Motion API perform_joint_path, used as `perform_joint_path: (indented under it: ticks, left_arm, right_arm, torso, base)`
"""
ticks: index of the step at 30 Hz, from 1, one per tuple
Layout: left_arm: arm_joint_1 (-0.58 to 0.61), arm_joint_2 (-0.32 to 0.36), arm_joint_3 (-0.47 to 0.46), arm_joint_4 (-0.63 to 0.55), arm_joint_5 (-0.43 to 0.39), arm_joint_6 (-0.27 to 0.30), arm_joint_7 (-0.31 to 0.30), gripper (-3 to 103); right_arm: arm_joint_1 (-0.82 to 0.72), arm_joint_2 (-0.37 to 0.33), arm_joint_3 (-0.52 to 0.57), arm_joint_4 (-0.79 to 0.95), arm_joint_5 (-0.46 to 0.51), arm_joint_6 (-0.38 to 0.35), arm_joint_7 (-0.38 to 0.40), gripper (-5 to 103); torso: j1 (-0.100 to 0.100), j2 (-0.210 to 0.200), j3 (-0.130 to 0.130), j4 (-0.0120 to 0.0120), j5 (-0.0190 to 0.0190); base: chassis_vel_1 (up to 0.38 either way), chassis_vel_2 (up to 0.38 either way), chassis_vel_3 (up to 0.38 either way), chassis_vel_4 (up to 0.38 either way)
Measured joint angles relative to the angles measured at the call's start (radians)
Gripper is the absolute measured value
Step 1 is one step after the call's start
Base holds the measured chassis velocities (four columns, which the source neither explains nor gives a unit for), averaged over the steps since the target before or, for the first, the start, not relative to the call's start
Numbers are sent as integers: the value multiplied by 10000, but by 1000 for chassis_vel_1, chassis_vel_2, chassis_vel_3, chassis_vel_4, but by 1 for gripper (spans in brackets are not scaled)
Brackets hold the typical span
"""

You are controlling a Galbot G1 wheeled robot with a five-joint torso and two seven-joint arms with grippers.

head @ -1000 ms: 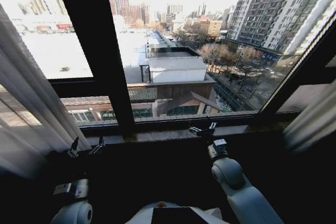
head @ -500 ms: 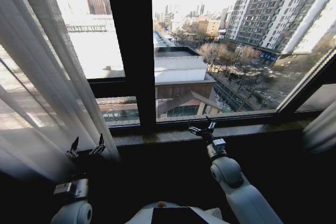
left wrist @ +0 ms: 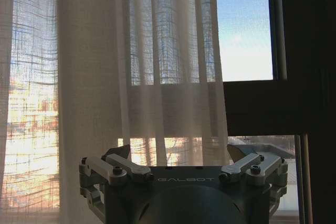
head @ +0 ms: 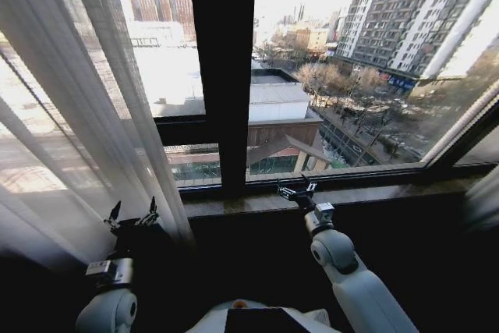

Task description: Open the curtains by pulling them apart, changing their state from closed to fully open.

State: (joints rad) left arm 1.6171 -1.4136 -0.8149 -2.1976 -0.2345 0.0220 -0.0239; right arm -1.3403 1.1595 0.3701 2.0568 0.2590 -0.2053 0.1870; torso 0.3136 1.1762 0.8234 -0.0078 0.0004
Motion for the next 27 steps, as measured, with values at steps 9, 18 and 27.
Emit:
perform_joint_path:
  ticks: [9,18,27]
  left_arm:
    - [-2393,1136,636,1250,-391,1287,-920,100]
    - [-2788,1025,1318,1439,-300,1751,-344,100]
    - [-2923,1435,1235,1435,-426,2178,1002,100]
  right_arm:
    - [-522,-20,136,-112,-520,346,152,100]
    - [-475,-222,340,-278,-519,367,215,100]
    - [-374,-103,107,-425,-524,391,223,100]
  torso:
    - [9,-5,4,-1,-2]
    - [3,-2,2,2,-2]
    - [3,-2,1,2,-2]
  base:
    - [0,0,0,0]
    - [0,0,0,0]
    - [0,0,0,0]
